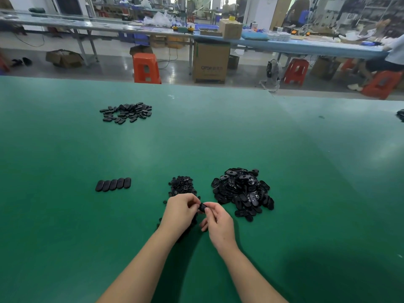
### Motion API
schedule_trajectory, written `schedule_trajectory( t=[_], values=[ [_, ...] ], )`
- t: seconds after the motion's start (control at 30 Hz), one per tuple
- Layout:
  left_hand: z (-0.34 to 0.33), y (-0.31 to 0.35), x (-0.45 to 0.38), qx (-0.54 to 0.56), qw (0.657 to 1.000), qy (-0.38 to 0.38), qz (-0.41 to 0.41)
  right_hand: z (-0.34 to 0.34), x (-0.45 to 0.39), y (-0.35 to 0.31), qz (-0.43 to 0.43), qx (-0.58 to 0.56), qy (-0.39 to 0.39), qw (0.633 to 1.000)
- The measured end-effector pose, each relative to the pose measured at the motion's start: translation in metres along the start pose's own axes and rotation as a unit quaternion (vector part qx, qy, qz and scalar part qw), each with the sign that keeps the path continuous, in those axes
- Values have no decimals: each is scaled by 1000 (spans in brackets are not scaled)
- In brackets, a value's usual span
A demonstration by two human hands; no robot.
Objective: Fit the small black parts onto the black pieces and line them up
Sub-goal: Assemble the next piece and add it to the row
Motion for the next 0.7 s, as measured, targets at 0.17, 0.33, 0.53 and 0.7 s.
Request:
schedule_trajectory(
  t=[0.17, 0.33, 0.53, 0.7],
  values=[
    [-4, 7, 2, -51, 998, 15, -20, 0, 0, 0, -3, 4, -1, 1000],
    [-5, 7, 2, -75, 996, 36, -13, 0, 1, -1, -3, 1, -2, 1000],
    [-9, 5, 0, -52, 998, 22, 1, 1, 2, -3, -3, 2, -3, 1000],
    [-10, 2, -2, -48, 999, 18, 17, 1, 2, -3, -4, -2, -8, 1000]
  ],
)
Point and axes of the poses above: each hand's wrist, its own x-axis away from the middle knuckle, its own z-axis out of the back of the hand, y = z × x, the point moved 8 cm from there along -x, towards the middle knuckle, and after that the axes turned 8 degrees about -x, right-handed, at the moved point
